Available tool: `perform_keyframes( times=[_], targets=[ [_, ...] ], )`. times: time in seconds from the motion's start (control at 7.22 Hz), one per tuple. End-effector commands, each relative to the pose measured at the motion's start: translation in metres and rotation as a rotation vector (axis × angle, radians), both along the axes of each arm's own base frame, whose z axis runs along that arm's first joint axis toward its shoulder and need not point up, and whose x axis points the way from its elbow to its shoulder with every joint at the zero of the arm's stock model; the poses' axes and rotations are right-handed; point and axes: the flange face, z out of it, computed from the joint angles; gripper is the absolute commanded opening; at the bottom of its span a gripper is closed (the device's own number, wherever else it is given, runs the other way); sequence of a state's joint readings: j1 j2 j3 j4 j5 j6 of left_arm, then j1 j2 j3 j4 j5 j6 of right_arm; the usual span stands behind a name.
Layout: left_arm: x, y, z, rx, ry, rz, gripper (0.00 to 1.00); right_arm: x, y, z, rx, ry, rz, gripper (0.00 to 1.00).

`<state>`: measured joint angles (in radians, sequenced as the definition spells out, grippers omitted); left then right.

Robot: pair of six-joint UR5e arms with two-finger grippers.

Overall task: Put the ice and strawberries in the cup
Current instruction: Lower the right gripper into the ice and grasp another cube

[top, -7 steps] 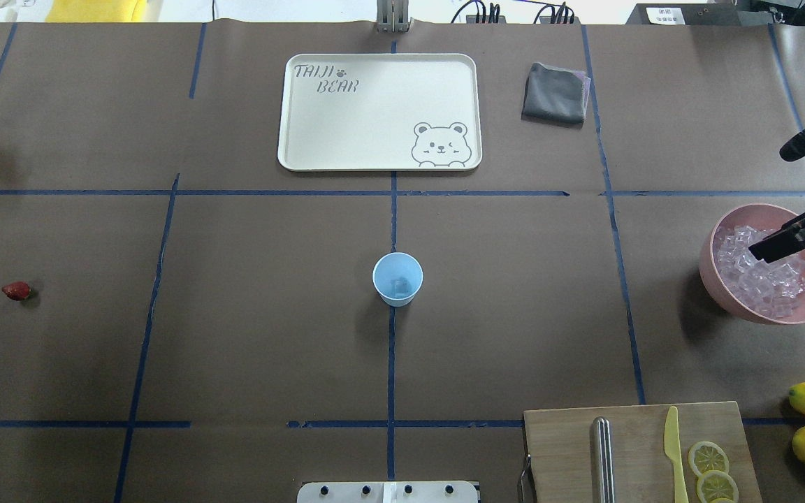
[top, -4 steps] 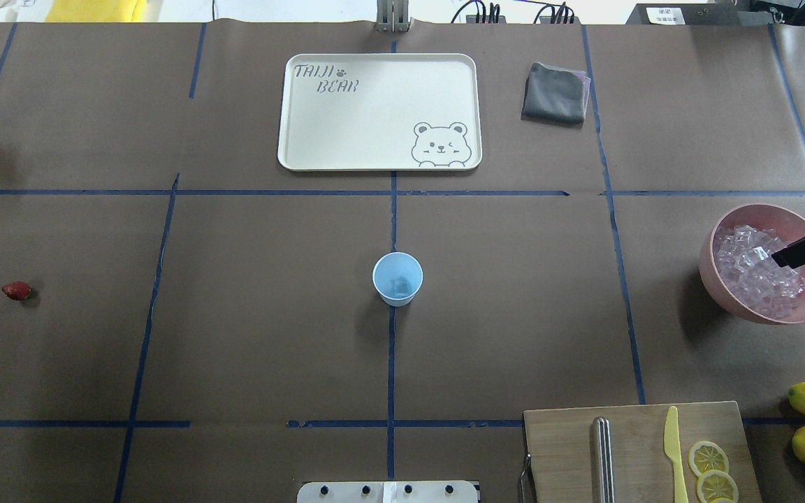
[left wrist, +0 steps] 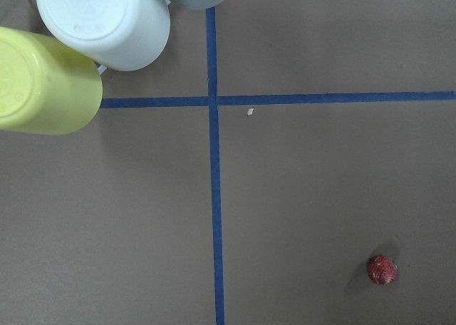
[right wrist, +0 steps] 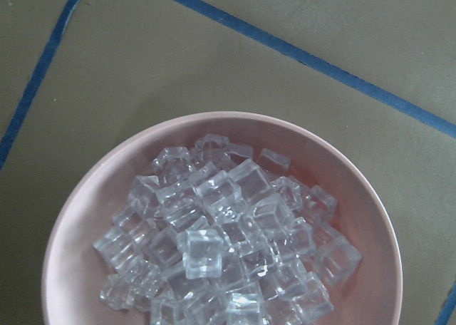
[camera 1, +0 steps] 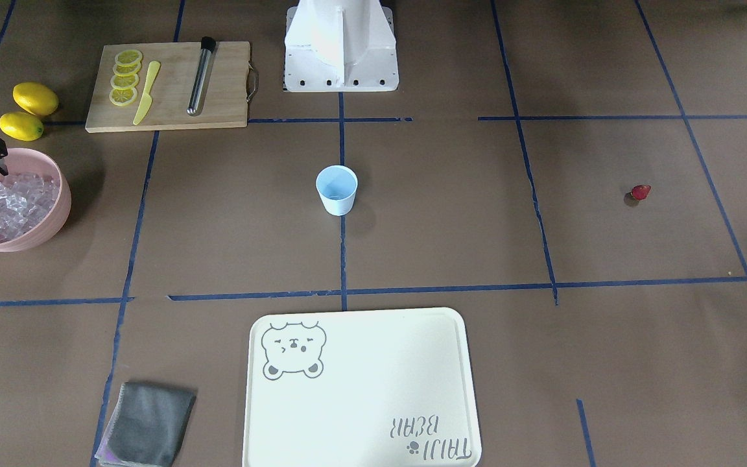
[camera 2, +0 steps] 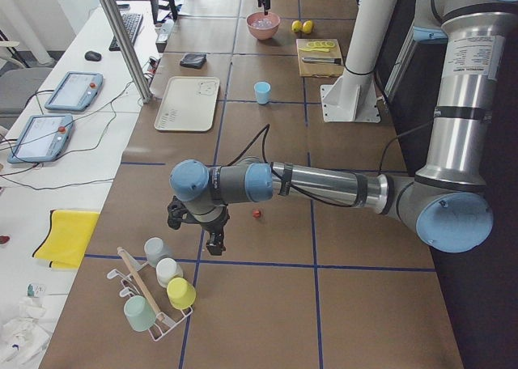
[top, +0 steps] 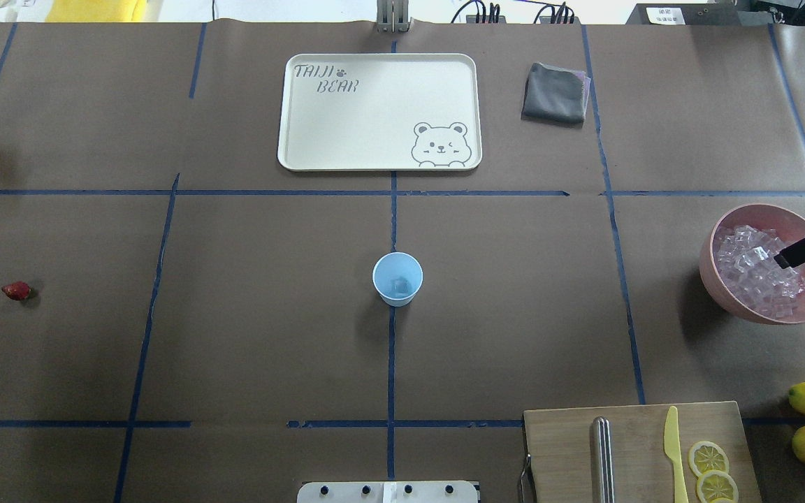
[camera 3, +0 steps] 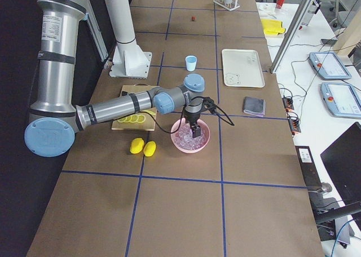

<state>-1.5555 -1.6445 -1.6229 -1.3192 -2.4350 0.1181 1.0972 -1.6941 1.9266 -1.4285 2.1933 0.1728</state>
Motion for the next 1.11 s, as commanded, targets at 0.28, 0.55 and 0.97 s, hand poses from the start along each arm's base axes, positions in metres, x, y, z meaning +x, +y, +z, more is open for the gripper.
perform_keyframes(
  times=[0.28, 0.55, 0.97],
  targets=[
    [0.0, 0.0, 0.001, -0.002, 0.001, 0.0, 1.0, -0.016, -0.004, 0.016, -0.03, 0.013, -0.025, 0.98],
    [0.0, -0.001, 0.0, 0.0, 0.001, 0.0, 1.0, -0.026, 0.0, 0.019, -0.032, 0.018, -0.052, 0.98],
    [0.0, -0.001, 0.0, 0.0, 0.001, 0.0, 1.0, -0.033, 0.002, 0.03, -0.048, 0.032, -0.067, 0.98]
  ],
)
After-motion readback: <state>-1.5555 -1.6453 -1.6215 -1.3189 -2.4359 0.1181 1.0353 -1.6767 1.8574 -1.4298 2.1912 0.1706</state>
